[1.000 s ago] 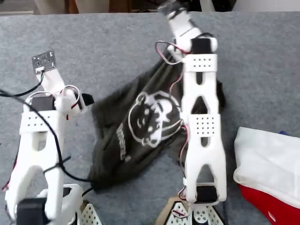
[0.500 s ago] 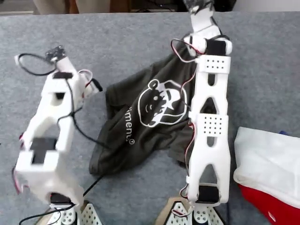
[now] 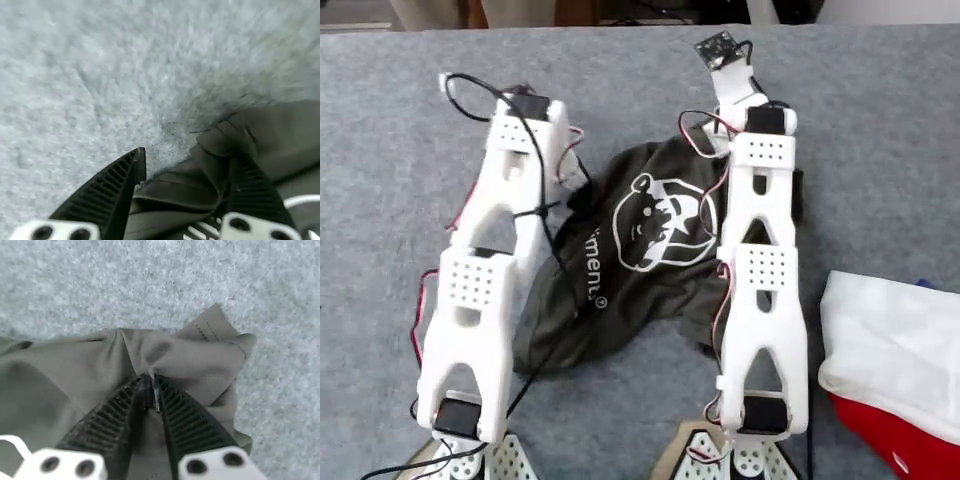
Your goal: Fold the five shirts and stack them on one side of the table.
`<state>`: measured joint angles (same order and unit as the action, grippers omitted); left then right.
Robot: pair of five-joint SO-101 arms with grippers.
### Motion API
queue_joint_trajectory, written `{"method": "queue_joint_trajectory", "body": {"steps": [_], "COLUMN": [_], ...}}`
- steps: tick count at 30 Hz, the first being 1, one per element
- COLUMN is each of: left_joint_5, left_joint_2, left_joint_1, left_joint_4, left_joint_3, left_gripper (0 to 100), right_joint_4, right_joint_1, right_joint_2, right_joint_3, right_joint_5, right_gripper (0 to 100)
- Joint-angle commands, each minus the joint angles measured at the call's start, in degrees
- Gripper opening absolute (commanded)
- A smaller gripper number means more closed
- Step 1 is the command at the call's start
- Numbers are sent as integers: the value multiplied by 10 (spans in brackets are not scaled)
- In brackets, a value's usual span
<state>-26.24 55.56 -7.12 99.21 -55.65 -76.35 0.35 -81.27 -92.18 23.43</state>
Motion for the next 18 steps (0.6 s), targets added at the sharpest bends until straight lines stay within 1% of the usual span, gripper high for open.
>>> {"method": "queue_joint_trajectory", "body": {"steps": [1,3,5,7,12,16,18], "left_joint_5": [-3,8,31,31,47,71,78], "left_joint_2": [20,22,20,3,-95,-158,-167], "left_joint_1": [8,19,26,40,80,108,113], "left_joint_4": [16,16,17,18,17,15,15], "left_joint_3": [-41,-38,-21,2,83,76,57], "left_gripper": [133,15,34,16,19,22,33], "right_joint_4": [13,17,22,25,25,25,25], "right_joint_1": [11,11,11,12,11,9,8], "right_joint_2": [8,8,8,8,8,8,7], "right_joint_3": [-31,-29,-28,-26,-25,-24,-24], "right_joint_5": [9,10,10,10,10,10,10], "right_gripper": [9,9,9,9,9,9,9]}}
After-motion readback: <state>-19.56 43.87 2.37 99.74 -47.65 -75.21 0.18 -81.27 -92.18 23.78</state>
